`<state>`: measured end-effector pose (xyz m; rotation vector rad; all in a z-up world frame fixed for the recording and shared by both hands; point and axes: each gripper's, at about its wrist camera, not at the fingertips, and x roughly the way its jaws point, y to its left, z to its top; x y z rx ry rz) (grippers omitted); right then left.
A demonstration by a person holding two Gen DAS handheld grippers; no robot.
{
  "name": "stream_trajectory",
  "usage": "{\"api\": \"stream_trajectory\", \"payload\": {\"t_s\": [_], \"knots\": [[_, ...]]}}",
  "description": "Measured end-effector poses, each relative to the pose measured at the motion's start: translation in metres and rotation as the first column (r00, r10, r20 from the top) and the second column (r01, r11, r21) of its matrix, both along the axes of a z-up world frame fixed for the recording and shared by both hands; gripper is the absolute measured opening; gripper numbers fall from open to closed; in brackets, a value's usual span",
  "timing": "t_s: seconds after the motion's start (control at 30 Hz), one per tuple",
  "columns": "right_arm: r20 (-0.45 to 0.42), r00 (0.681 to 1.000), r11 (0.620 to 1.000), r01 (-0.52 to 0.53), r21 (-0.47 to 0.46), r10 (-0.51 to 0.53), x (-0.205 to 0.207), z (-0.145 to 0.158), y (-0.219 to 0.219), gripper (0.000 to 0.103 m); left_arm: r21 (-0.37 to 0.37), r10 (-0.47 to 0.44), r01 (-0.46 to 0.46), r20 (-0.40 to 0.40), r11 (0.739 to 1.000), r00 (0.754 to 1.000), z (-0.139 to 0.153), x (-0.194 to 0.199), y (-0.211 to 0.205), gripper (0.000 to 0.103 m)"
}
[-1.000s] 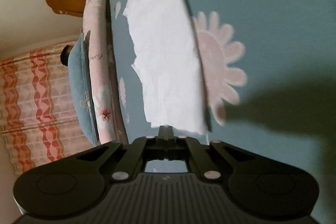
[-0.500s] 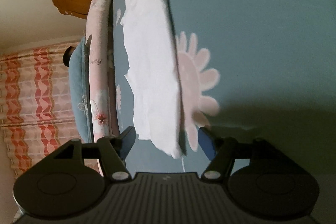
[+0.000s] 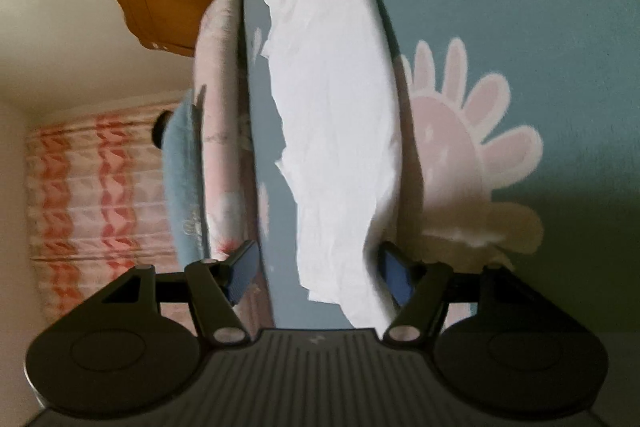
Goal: Fold clothes
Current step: 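Lift the strip edge with both grippers and fold it over again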
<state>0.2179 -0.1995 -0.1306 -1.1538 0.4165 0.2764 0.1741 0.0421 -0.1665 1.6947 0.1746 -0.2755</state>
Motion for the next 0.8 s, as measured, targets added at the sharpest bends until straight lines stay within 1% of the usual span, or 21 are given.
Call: {"api": "stream_trajectory", "payload": {"t_s": [0.07, 0.1, 0.13, 0.17, 0.2, 0.23, 0.27, 0.3, 0.33, 0.37, 0.4, 0.43, 0.47, 0.5, 0.6, 0.67, 0.73, 0.8], "knots": [[0.009, 1.000, 1.000, -0.016, 0.001, 0.016, 0.000, -0.003, -0.001, 0.055, 0.029, -0.026, 0.026, 0.008, 0.999, 1.000, -0.005, -0.002, 0.001, 0.056], [0.009, 1.000, 1.000, -0.026, -0.001, 0.026, 0.001, -0.003, 0.000, 0.054, 0.040, -0.026, 0.026, -0.006, 0.999, 1.000, -0.006, -0.001, -0.001, 0.050], [0.008, 0.999, 0.999, -0.035, -0.001, 0.035, 0.002, -0.004, 0.001, 0.052, 0.048, -0.014, 0.016, -0.040, 0.999, 0.999, -0.006, 0.001, -0.002, 0.041], [0.005, 0.999, 0.999, -0.041, 0.005, 0.041, 0.003, -0.003, 0.002, 0.051, 0.057, -0.001, 0.005, -0.077, 0.998, 0.997, -0.005, 0.003, -0.004, 0.036], [-0.007, 0.999, 0.999, -0.044, 0.012, 0.044, 0.005, -0.002, 0.003, 0.048, 0.061, 0.019, -0.012, -0.120, 0.998, 0.993, -0.004, 0.006, -0.006, 0.028], [-0.020, 0.999, 0.999, -0.046, 0.015, 0.046, 0.006, -0.001, 0.004, 0.041, 0.066, 0.041, -0.030, -0.163, 0.997, 0.986, -0.003, 0.008, -0.007, 0.022], [-0.032, 0.998, 0.999, -0.048, 0.017, 0.048, 0.008, 0.000, 0.005, 0.038, 0.071, 0.051, -0.038, -0.194, 0.997, 0.980, -0.001, 0.009, -0.008, 0.020], [-0.047, 0.997, 0.998, -0.052, 0.019, 0.053, 0.008, 0.000, 0.005, 0.027, 0.074, 0.053, -0.038, -0.205, 0.997, 0.977, 0.000, 0.011, -0.008, 0.020], [-0.063, 0.996, 0.998, -0.057, 0.022, 0.059, 0.008, 0.001, 0.006, 0.017, 0.071, 0.059, -0.044, -0.215, 0.997, 0.975, 0.001, 0.012, -0.008, 0.015], [-0.070, 0.996, 0.998, -0.060, 0.017, 0.061, 0.008, 0.001, 0.007, 0.016, 0.052, 0.075, -0.064, -0.243, 0.997, 0.967, 0.003, 0.015, -0.008, 0.008], [-0.074, 0.995, 0.998, -0.061, 0.010, 0.061, 0.009, 0.000, 0.008, 0.012, 0.032, 0.091, -0.086, -0.275, 0.996, 0.957, 0.006, 0.017, -0.009, 0.001], [-0.085, 0.995, 0.998, -0.058, 0.013, 0.059, 0.011, 0.001, 0.008, 0.008, -0.001, 0.104, -0.109, -0.297, 0.994, 0.949, 0.010, 0.020, -0.010, 0.001], [-0.102, 0.993, 0.998, -0.048, 0.027, 0.051, 0.012, 0.003, 0.008, 0.007, -0.039, 0.116, -0.136, -0.324, 0.990, 0.939, 0.016, 0.024, -0.010, 0.001], [-0.125, 0.991, 0.998, -0.036, 0.052, 0.042, 0.015, 0.007, 0.008, 0.005, -0.077, 0.127, -0.164, -0.352, 0.983, 0.927, 0.022, 0.027, -0.010, 0.001], [-0.209, 0.978, 0.987, 0.010, 0.160, 0.024, 0.027, 0.029, 0.001, 0.003, -0.177, 0.145, -0.240, -0.427, 0.955, 0.892, 0.046, 0.042, -0.005, 0.000], [-0.259, 0.966, 0.977, 0.031, 0.213, 0.025, 0.035, 0.044, -0.004, 0.003, -0.220, 0.145, -0.270, -0.458, 0.937, 0.877, 0.063, 0.051, -0.003, 0.000], [-0.305, 0.952, 0.966, 0.050, 0.253, 0.031, 0.043, 0.060, -0.008, 0.003, -0.249, 0.141, -0.286, -0.475, 0.925, 0.869, 0.077, 0.058, -0.001, 0.000], [-0.333, 0.942, 0.962, 0.052, 0.269, 0.042, 0.046, 0.073, -0.011, 0.003, -0.258, 0.132, -0.283, -0.477, 0.924, 0.869, 0.088, 0.059, 0.001, 0.000]]}}
